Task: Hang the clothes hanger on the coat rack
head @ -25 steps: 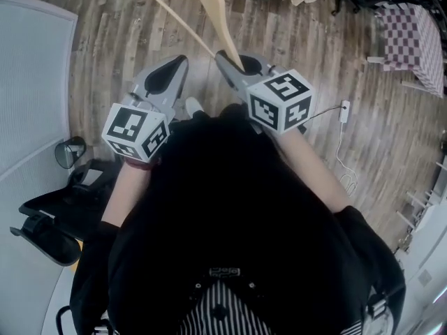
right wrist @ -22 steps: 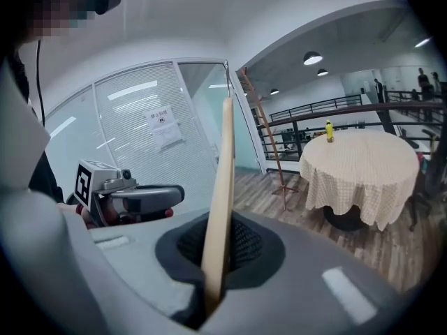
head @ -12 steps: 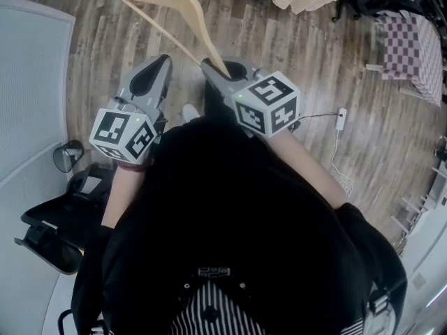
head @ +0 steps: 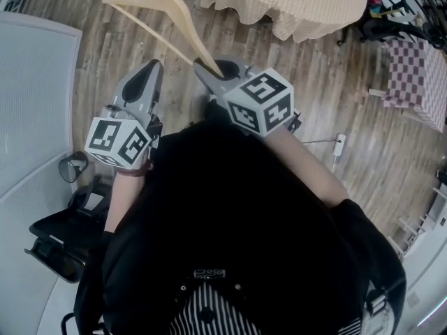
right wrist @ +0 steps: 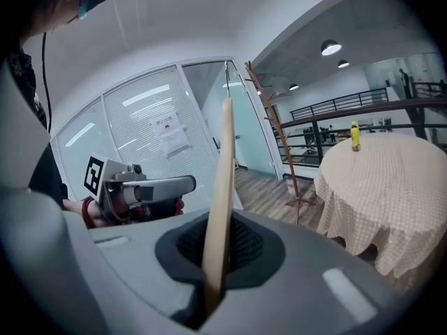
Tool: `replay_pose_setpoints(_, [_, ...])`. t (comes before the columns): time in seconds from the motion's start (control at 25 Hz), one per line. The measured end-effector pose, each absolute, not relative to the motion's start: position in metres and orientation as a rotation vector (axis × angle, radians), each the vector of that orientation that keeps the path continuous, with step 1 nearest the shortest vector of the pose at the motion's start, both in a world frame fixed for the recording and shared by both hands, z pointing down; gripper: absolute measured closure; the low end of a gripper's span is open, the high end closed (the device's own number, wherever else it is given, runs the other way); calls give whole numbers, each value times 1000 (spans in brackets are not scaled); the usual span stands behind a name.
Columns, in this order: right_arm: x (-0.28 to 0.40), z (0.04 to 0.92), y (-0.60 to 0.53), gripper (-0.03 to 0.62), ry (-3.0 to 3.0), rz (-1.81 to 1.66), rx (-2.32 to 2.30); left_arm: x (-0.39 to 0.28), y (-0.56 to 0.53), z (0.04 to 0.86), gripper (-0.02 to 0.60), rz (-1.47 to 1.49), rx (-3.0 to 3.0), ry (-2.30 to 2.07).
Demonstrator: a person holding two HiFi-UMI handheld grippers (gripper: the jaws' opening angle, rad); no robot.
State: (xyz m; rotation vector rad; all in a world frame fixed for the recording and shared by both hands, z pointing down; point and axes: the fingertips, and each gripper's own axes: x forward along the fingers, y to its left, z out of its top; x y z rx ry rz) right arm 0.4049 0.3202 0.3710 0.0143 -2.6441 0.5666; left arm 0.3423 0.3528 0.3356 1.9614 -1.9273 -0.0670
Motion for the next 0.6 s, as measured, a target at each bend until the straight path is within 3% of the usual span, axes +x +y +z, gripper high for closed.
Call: replay_pose_setpoints(0.6, [392,368,213,586,-2658,634,-59,323,233,310,580,-29,1940,-1998])
